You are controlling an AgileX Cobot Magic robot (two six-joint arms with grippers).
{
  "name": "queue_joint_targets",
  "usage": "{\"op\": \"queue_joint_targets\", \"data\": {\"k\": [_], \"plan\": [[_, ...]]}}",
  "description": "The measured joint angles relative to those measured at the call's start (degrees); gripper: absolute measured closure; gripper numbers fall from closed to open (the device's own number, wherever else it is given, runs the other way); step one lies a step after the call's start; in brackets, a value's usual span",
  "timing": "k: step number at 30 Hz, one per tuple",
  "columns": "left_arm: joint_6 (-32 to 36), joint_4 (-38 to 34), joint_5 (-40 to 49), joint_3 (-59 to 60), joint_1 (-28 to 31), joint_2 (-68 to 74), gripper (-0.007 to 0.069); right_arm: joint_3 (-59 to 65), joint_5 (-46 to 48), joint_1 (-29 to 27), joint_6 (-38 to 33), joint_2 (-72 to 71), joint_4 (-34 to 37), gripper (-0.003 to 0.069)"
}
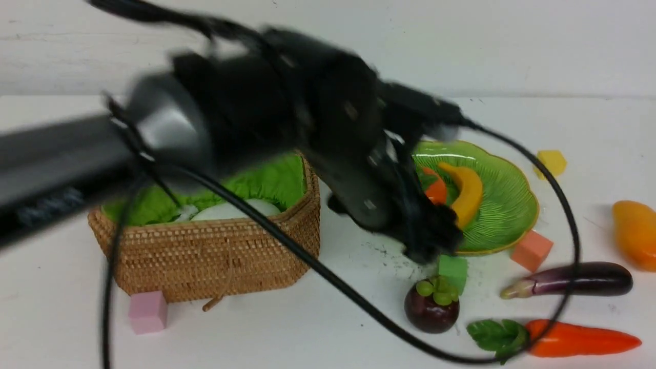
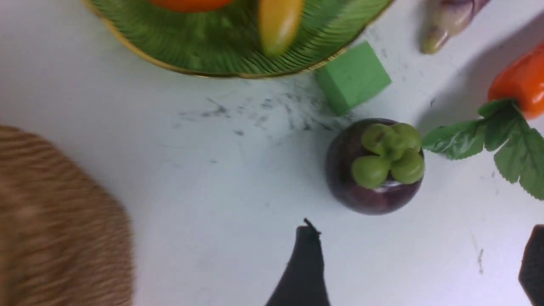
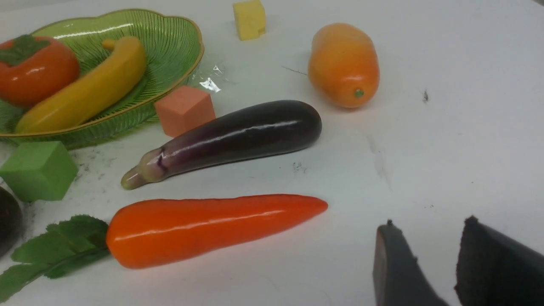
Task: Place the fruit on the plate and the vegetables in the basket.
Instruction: Grab a mangosteen with your left arm and put it on the plate on the right
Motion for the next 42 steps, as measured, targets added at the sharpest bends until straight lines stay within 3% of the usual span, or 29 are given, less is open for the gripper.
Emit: {"op": "queue_joint_targets", "data": {"k": [14, 20, 23, 42], "plan": [[-2.40, -4.47, -10.99, 0.00, -1.55, 13.62, 0.0031, 0.00, 0.00, 0.00, 0.00, 0.00, 0.00, 0.0417], [-2.52, -4.65, -13.27, 0.00, -1.55, 15.38, 0.0120, 0.00, 0.00, 0.00, 0.00, 0.00, 0.00, 0.0417], [-2.58, -3.85, -13.56, -0.18, -1.55, 15.28, 0.0127, 0.00, 0.00, 0.00, 0.00, 0.00, 0.00, 0.0417], [-2.63, -3.18, 2.31, -11.40, -1.55, 14.53, 0.0138, 0.00, 0.00, 0.00, 0.00, 0.00, 0.00, 0.0417]]}}
